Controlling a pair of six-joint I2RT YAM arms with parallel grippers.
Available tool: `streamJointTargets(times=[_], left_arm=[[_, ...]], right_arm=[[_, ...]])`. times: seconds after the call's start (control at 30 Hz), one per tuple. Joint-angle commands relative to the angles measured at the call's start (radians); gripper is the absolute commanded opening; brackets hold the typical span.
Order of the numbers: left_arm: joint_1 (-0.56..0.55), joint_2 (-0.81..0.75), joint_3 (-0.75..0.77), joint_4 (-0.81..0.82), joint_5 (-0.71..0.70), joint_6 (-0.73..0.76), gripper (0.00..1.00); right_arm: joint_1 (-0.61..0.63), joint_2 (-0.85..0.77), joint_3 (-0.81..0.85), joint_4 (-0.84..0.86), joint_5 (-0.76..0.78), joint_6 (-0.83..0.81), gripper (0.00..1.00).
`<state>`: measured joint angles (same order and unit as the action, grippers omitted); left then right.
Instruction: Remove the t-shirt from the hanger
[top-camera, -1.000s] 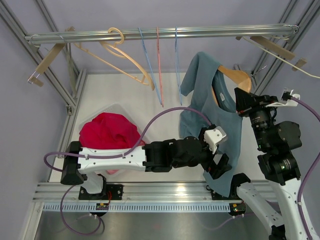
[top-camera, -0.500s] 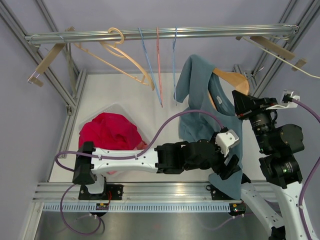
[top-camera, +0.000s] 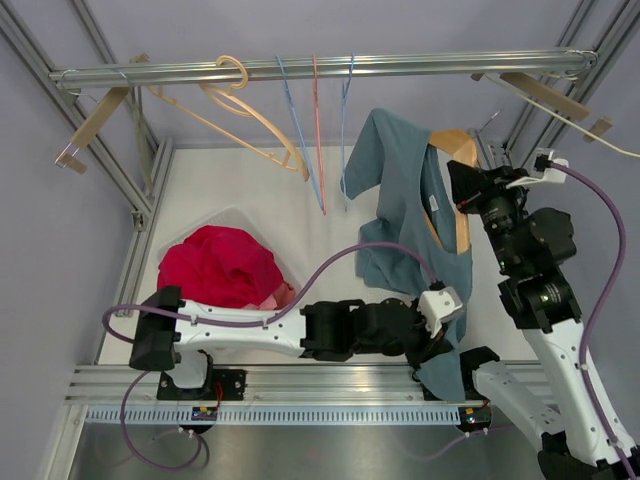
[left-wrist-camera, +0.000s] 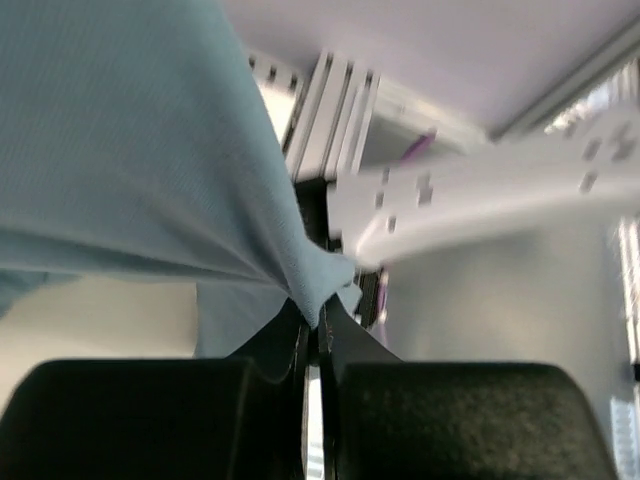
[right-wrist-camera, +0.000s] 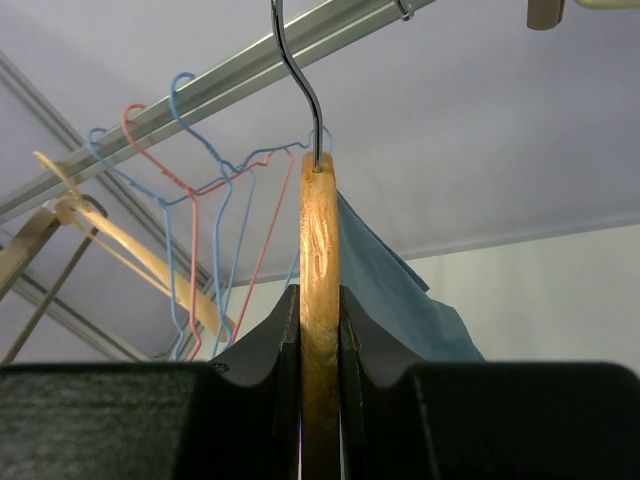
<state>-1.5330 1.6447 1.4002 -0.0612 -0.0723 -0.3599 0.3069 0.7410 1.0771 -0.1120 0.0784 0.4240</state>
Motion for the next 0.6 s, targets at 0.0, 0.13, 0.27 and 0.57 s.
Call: streamJointTargets(times=[0.0, 0.13, 0.27, 0.57], left_arm=[[-0.045, -0.094, -0.116, 0.027, 0.081, -0.028, 0.00], [-0.053, -0.111, -0.227, 0.014, 0.118, -0.062, 0.00], [-0.062, -0.040, -0.222, -0.023, 0.138, -0.050, 0.00], [-0.062, -0.045, -0.302, -0.094, -0.018, -0.010, 0.00]], right_arm=[[0.008, 0.076, 0.090, 0.254, 0.084, -0.022, 0.00], [0.009, 0.164, 0.133, 0.371, 0.121, 0.016, 0.00], [0.009, 0.228, 0.252, 0.371, 0.100, 0.076, 0.00], [0.008, 0.227, 0.506, 0.097, -0.012, 0.015, 0.00]])
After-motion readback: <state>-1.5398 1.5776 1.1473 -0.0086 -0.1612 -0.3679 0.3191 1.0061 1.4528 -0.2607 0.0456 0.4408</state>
